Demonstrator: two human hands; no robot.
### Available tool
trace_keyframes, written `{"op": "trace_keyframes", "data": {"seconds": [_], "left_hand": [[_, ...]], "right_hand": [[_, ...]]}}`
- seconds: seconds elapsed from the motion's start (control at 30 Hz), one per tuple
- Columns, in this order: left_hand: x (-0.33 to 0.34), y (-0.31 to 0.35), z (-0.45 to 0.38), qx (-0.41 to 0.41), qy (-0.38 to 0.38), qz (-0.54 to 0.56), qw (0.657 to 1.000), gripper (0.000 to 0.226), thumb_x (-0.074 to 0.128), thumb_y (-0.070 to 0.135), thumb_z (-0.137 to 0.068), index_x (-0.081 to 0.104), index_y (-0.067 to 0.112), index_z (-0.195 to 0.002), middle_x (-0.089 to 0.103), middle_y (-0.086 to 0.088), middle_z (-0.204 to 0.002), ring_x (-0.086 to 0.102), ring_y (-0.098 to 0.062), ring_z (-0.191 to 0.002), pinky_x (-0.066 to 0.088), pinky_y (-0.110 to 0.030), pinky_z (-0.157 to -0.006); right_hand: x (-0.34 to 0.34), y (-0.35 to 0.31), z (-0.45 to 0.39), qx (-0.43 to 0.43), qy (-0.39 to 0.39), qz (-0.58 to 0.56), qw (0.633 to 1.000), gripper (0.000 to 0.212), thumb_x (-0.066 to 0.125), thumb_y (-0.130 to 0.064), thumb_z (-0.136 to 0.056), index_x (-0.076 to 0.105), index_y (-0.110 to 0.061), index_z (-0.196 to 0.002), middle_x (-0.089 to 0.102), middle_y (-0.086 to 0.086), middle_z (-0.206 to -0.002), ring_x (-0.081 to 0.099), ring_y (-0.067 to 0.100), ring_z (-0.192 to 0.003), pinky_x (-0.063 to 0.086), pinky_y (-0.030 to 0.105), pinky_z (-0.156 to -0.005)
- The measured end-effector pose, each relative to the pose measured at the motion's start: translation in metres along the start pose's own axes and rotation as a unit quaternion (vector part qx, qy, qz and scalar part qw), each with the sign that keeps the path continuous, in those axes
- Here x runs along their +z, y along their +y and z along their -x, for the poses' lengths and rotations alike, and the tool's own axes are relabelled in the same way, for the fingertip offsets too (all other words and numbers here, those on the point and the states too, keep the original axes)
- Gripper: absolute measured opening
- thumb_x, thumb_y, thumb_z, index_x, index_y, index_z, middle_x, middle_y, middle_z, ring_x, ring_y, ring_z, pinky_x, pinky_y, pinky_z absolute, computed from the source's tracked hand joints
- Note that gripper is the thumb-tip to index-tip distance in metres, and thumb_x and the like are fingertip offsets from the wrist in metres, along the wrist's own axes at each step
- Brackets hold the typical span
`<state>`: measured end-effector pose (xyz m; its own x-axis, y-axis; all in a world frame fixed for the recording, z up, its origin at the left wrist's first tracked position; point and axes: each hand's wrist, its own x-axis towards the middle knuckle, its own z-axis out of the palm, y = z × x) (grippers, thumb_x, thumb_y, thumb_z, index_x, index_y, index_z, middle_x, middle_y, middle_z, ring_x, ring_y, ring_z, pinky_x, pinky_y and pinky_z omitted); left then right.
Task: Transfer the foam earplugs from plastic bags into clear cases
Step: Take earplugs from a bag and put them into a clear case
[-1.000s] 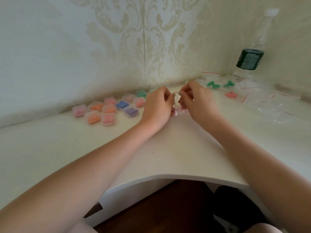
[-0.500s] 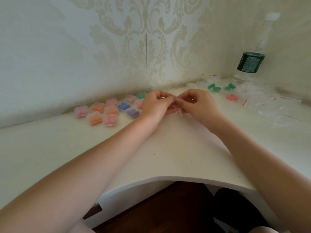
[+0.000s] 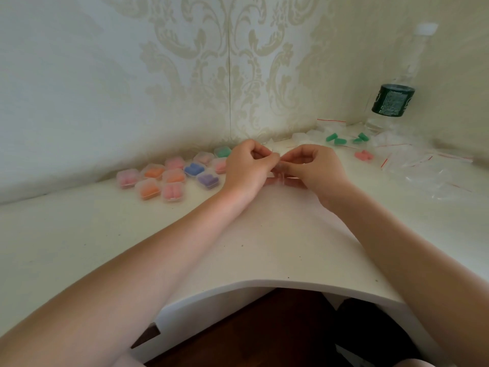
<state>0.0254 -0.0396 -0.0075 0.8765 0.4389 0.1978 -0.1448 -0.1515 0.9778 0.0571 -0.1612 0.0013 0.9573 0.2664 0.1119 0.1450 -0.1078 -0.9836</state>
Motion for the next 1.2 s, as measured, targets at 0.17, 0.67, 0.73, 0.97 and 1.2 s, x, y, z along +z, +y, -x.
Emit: {"op": "trace_keyframes", "data": {"seconds": [0.17, 0.67, 0.73, 0.97, 1.2], "left_hand": [[0.000, 0.000, -0.001, 0.052, 0.004, -0.012, 0.999, 0.018, 0.068, 0.007, -0.082, 0.055, 0.014, -0.072, 0.061, -0.007, -0.075, 0.070, -0.027, -0.077, 0.060, -0.036, -0.058], [0.006, -0.002, 0.006, 0.251, 0.034, -0.186, 0.949, 0.014, 0.063, 0.005, -0.076, 0.052, 0.013, -0.077, 0.051, 0.004, -0.061, 0.049, -0.011, -0.059, 0.038, -0.023, -0.056], [0.006, -0.002, 0.005, 0.248, 0.027, -0.168, 0.954, 0.016, 0.064, 0.006, -0.078, 0.050, 0.014, -0.077, 0.048, 0.007, -0.061, 0.046, -0.006, -0.058, 0.036, -0.021, -0.056], [0.001, -0.004, 0.005, 0.272, -0.008, -0.230, 0.934, 0.027, 0.060, -0.005, -0.075, 0.043, 0.014, -0.084, 0.042, 0.005, -0.066, 0.041, -0.010, -0.059, 0.036, -0.029, -0.057], [-0.005, -0.005, -0.004, 0.245, -0.022, -0.236, 0.940, 0.027, 0.067, 0.007, -0.076, 0.045, 0.017, -0.087, 0.041, 0.009, -0.073, 0.040, -0.005, -0.065, 0.030, -0.018, -0.058]], "right_hand": [[-0.004, -0.003, -0.001, 0.045, -0.035, -0.043, 0.997, 0.008, 0.075, -0.006, -0.078, 0.067, -0.006, -0.081, 0.068, 0.005, -0.072, 0.065, 0.014, -0.068, 0.057, 0.024, -0.066], [0.006, 0.001, 0.002, -0.163, 0.040, 0.280, 0.945, 0.034, 0.061, -0.010, -0.081, 0.043, -0.014, -0.110, 0.062, 0.005, -0.084, 0.060, 0.021, -0.074, 0.047, 0.032, -0.064], [0.008, 0.002, 0.003, -0.095, 0.049, 0.222, 0.969, 0.034, 0.060, -0.013, -0.083, 0.045, -0.017, -0.113, 0.062, 0.003, -0.085, 0.062, 0.020, -0.079, 0.048, 0.029, -0.065], [-0.001, 0.004, -0.003, -0.084, 0.050, 0.228, 0.969, 0.032, 0.067, -0.015, -0.084, 0.047, -0.019, -0.110, 0.064, 0.009, -0.087, 0.064, 0.020, -0.061, 0.051, 0.024, -0.054], [-0.010, -0.008, -0.004, -0.074, 0.012, 0.100, 0.992, 0.026, 0.072, 0.002, -0.079, 0.058, -0.006, -0.099, 0.062, 0.011, -0.080, 0.065, 0.014, -0.054, 0.059, 0.026, -0.058]]}}
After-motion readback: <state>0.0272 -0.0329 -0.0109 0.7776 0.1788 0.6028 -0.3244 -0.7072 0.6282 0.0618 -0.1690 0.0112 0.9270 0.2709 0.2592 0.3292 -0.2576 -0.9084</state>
